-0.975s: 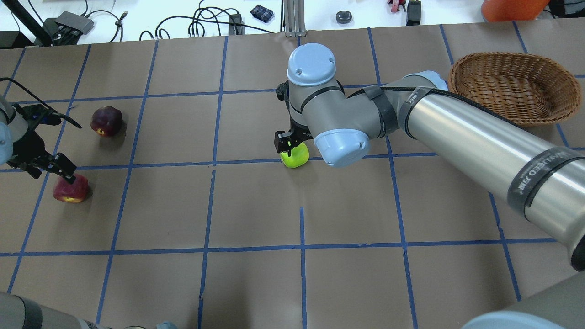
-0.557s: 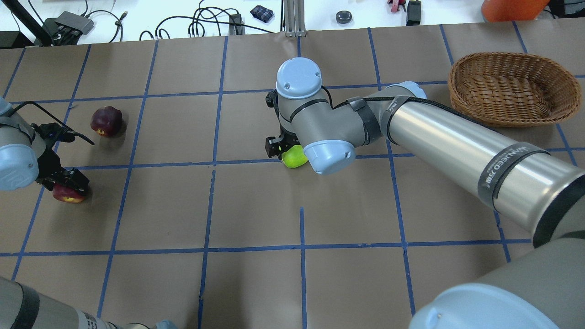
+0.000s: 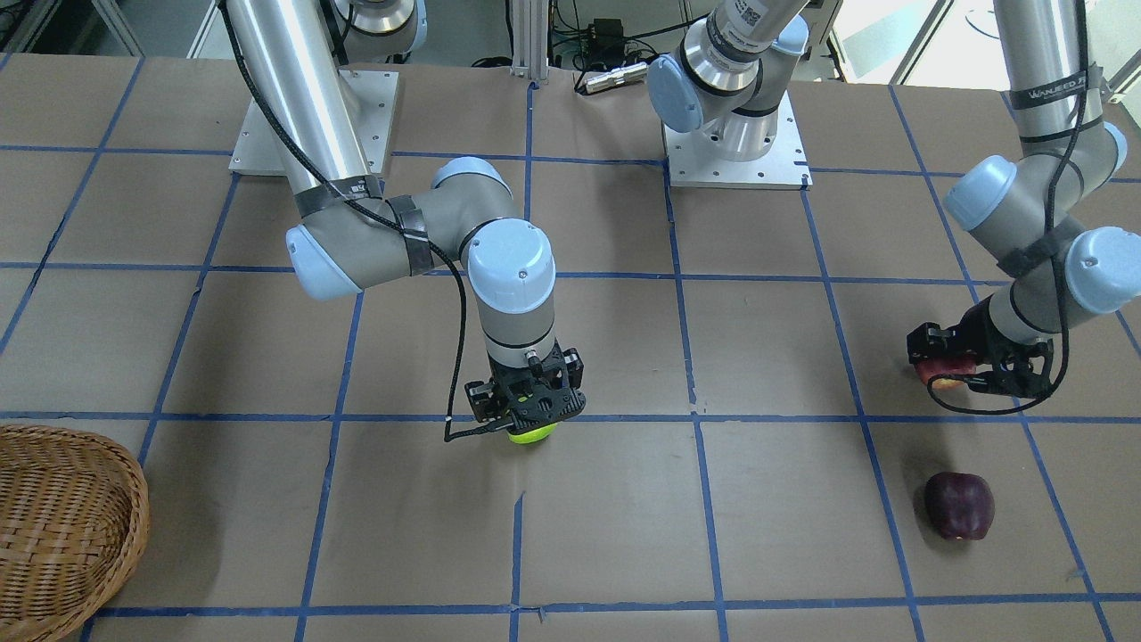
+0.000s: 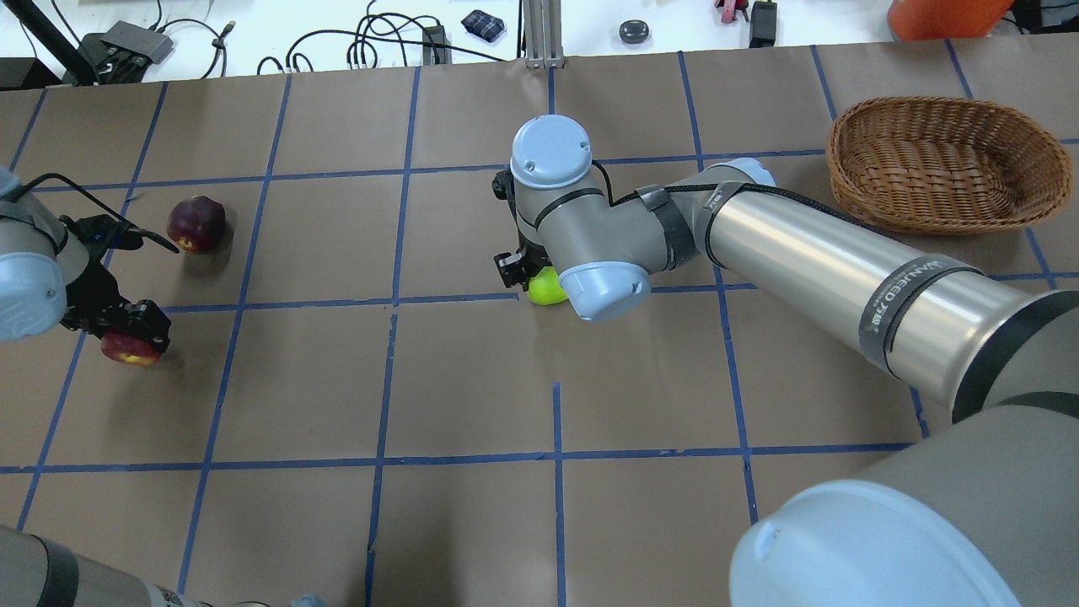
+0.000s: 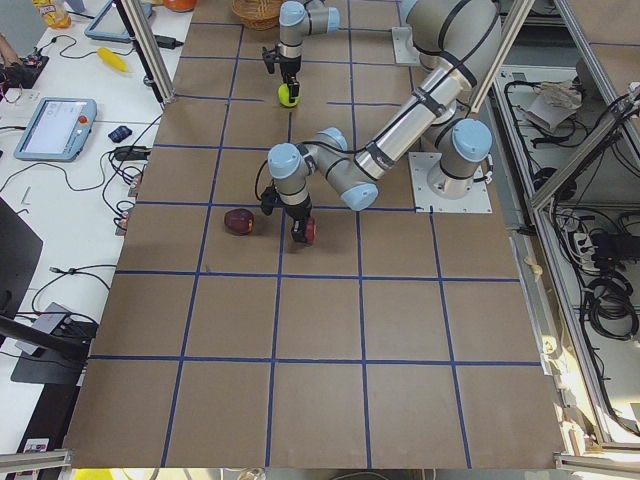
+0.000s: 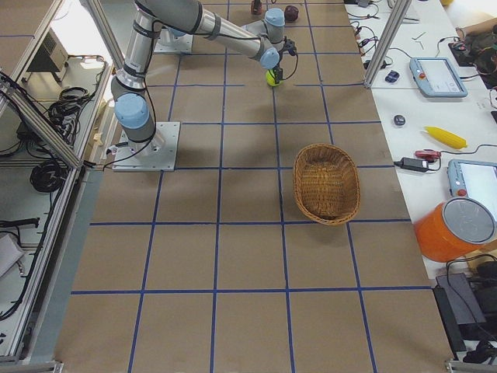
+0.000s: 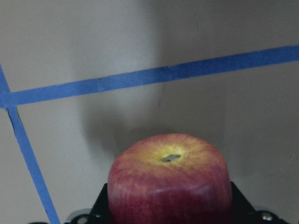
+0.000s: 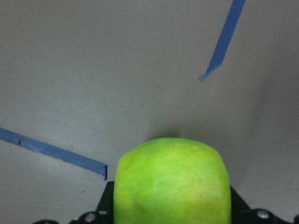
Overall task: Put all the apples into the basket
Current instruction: 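Drop green apple in basket with right gripper while left sets red apple centrally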
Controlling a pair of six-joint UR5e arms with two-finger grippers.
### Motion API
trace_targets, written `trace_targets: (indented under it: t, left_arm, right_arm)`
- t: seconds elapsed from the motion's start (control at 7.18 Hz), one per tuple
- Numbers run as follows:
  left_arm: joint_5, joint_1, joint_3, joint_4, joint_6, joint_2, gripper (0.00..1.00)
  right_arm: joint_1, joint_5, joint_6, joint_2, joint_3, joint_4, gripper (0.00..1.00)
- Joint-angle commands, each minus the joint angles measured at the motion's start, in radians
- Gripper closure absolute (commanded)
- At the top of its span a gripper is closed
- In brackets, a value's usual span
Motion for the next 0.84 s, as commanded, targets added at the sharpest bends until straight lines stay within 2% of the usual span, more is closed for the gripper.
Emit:
trace_targets:
  t: [0.0,0.14,0.28,0.42,0.56,0.7]
  left_arm:
    - [-0.079,-0.131,0.078,-0.227,-0.258,0.069,0.84]
    - [-0.164,-0.229,0.065,-0.238,-0.476,0.102,0.84]
    - [-0.186,-0.353,0.064,-0.242,-0.664,0.132,0.84]
    - [-0.217,-0.494,0.071,-0.223,-0.844,0.109,0.84]
    - [-0.225,-0.622,0.104,-0.103,-1.008,0.082,0.84]
    - [-0.228,-0.716,0.118,0.003,-1.08,0.037,0.84]
  right_arm:
    - [-0.087,-0.003,-0.008,-0.074,-0.062,0.139,1.0]
    - [-0.168,-0.004,-0.01,-0.123,-0.116,0.25,1.0]
    - [-0.273,-0.001,-0.037,-0.143,-0.173,0.318,1.0]
    - [-0.385,-0.004,-0.047,-0.144,-0.213,0.34,1.0]
    - [-0.49,-0.012,-0.098,-0.142,-0.228,0.338,1.0]
    - [-0.609,-0.015,-0.246,-0.134,-0.228,0.325,1.0]
